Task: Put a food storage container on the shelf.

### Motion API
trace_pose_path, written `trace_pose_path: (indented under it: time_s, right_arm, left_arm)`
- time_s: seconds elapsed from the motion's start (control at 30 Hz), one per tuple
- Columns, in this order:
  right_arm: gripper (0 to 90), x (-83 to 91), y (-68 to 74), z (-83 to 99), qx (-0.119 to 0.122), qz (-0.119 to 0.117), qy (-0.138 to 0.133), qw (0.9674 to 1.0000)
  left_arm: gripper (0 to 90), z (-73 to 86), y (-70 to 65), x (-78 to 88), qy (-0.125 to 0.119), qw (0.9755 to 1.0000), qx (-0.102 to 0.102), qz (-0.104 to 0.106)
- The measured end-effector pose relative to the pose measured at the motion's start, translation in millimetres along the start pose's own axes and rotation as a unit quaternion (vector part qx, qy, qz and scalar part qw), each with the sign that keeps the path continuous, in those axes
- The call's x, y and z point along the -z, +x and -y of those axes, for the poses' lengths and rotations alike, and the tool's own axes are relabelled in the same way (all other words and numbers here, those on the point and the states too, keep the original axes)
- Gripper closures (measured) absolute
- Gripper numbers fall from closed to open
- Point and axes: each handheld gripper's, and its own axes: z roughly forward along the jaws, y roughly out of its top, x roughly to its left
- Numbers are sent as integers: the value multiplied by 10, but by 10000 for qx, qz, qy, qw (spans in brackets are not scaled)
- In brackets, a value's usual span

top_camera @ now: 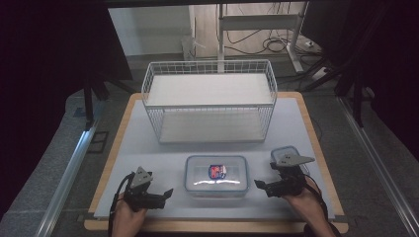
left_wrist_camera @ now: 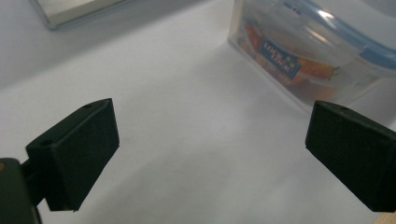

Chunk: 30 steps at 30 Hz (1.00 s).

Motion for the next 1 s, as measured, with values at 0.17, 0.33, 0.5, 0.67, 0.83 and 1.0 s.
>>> trace_pose_path:
  time_s: [0.17,0.33,0.5,0.67,0.83,1.0]
  right_arm:
    - [66,-6,6,-25,-38,32,43,10000]
    - [39,-31,52,-67,-17,-46,4,10000]
    - [34,-46,87,-125,-44,-150,18,9999]
    - [71,-40,110,-185,-86,-202,-2,9998]
    - [118,-74,142,-231,-121,-364,55,9992]
    - [125,-153,174,-262,-165,-555,201,9981]
  left_arm:
    - [17,-85,-38,12,213,9997,39,77]
    - [17,-167,-32,36,175,9994,150,266]
    - [8,-256,-71,34,209,9992,48,332]
    - [4,-366,-92,24,93,9981,44,607]
    - [24,-464,-107,-51,109,9965,81,828]
    - [46,-522,-90,-193,226,9926,156,1181]
